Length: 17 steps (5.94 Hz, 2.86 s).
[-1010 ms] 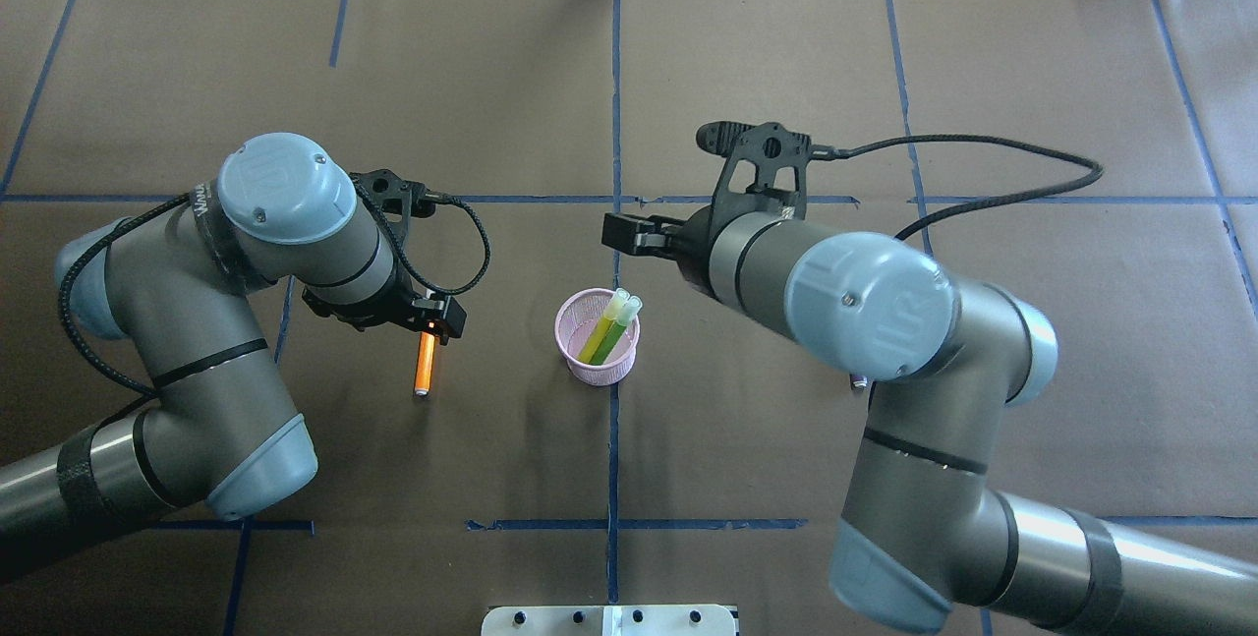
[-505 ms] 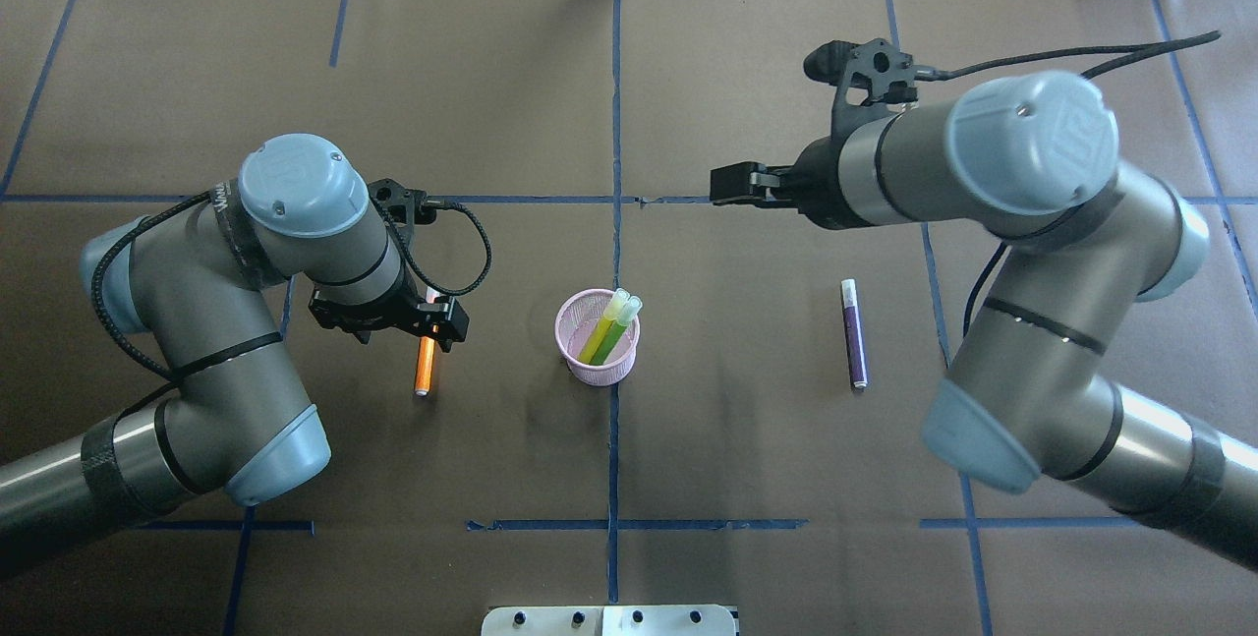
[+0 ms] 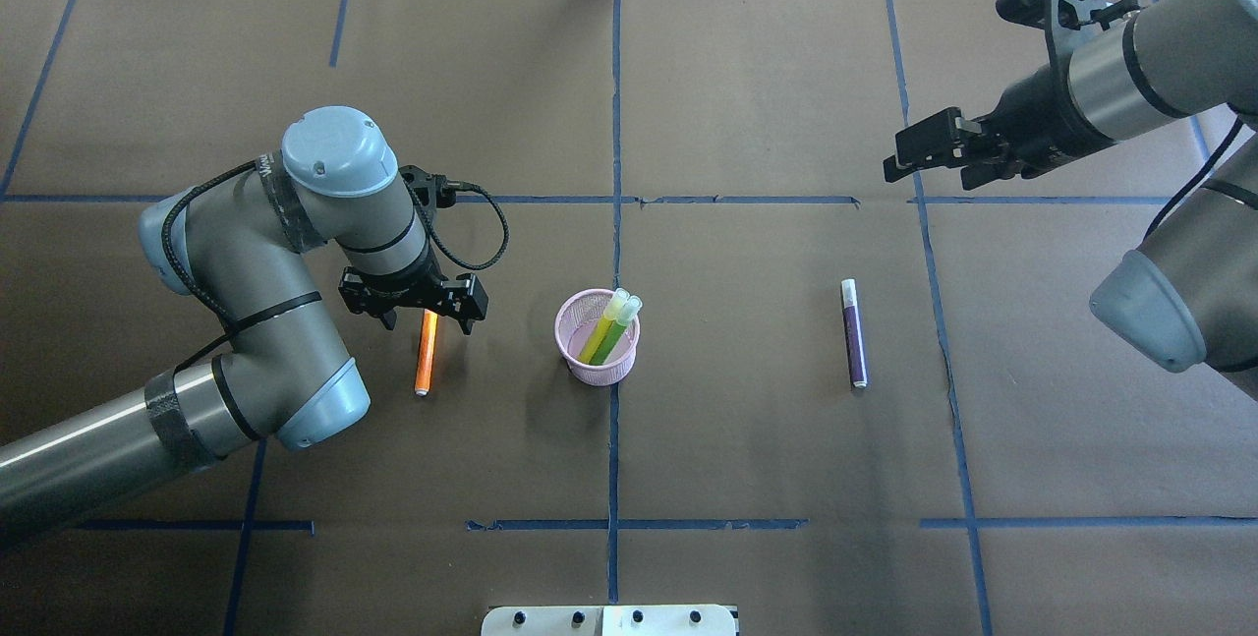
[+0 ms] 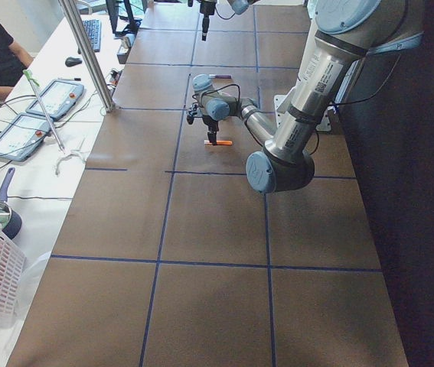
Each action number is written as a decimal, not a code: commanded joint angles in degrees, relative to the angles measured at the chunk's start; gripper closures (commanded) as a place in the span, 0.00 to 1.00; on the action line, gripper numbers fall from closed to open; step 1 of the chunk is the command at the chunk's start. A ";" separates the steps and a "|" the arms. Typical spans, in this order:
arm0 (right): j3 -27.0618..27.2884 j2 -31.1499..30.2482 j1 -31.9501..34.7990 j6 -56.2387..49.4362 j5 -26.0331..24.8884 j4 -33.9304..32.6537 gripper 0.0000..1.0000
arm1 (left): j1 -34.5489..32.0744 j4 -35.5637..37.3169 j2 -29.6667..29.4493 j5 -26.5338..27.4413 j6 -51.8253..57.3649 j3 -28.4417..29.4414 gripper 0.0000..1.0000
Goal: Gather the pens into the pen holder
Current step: 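Withdraw the right gripper from the cup while the left grasps the orange highlighter, then carry the orange highlighter with the left gripper over the cup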
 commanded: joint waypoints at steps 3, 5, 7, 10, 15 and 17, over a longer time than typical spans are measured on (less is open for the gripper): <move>-0.04 -0.49 0.46 -0.78 0.65 0.01 0.00 | 0.23 -0.65 0.30 -0.05 1.29 0.62 0.47; -0.04 -0.48 0.46 -0.78 0.65 0.01 0.00 | 0.23 -0.65 0.30 -0.05 0.77 0.36 0.80; 0.23 -0.48 0.46 -0.69 0.56 0.10 0.00 | 0.06 -0.30 0.65 0.21 0.24 -1.74 1.00; 0.40 -0.57 1.95 -0.78 0.47 0.45 0.00 | -0.12 -0.47 -0.13 8.22 -8.67 -13.38 1.00; 0.14 -0.92 2.22 -0.69 -2.07 0.45 0.00 | 17.89 -0.21 -3.21 55.64 -17.69 -23.64 1.00; 0.23 -1.01 2.22 -0.61 -2.08 0.45 0.00 | 20.01 -0.65 -5.84 61.55 -17.60 -18.49 1.00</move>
